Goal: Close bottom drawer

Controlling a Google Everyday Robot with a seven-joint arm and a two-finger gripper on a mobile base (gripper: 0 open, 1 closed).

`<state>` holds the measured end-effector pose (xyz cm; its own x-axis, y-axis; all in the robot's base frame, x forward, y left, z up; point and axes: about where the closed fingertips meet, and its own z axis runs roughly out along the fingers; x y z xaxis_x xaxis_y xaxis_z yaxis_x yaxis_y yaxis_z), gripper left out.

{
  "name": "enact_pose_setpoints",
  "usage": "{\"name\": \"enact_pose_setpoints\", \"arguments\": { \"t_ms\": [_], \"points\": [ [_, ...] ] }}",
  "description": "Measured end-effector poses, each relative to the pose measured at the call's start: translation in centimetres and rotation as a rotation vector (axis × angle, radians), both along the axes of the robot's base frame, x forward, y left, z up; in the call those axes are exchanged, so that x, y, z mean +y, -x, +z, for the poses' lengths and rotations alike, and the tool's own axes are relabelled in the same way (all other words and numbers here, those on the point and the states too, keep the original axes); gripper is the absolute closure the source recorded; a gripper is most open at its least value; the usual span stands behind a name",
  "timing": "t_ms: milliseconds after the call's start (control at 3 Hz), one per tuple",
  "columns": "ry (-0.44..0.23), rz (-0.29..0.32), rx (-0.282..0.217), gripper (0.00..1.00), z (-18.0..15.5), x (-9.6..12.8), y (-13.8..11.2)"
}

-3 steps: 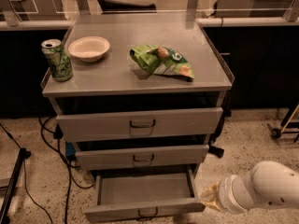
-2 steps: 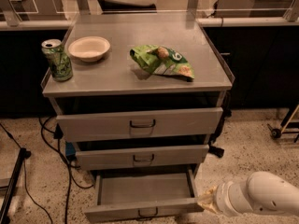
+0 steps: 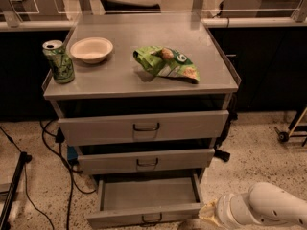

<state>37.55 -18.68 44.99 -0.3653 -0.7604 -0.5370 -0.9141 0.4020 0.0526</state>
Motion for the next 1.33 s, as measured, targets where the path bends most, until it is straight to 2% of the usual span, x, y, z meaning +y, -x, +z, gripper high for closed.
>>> {"name": "enact_pose_setpoints", "arguments": {
  "t_ms": [333, 667, 1000, 1333],
  "points": [
    [0.014, 0.0, 0.026, 1.0, -3.7, -1.1, 0.4],
    [0.009, 0.017, 0.041, 1.0, -12.0, -2.3, 1.2],
    [-0.047, 0.057, 0.08, 1.0, -19.6, -0.7, 3.4],
    [-0.047, 0.057, 0.079, 1.0, -19.6, -0.8, 3.4]
  ]
}}
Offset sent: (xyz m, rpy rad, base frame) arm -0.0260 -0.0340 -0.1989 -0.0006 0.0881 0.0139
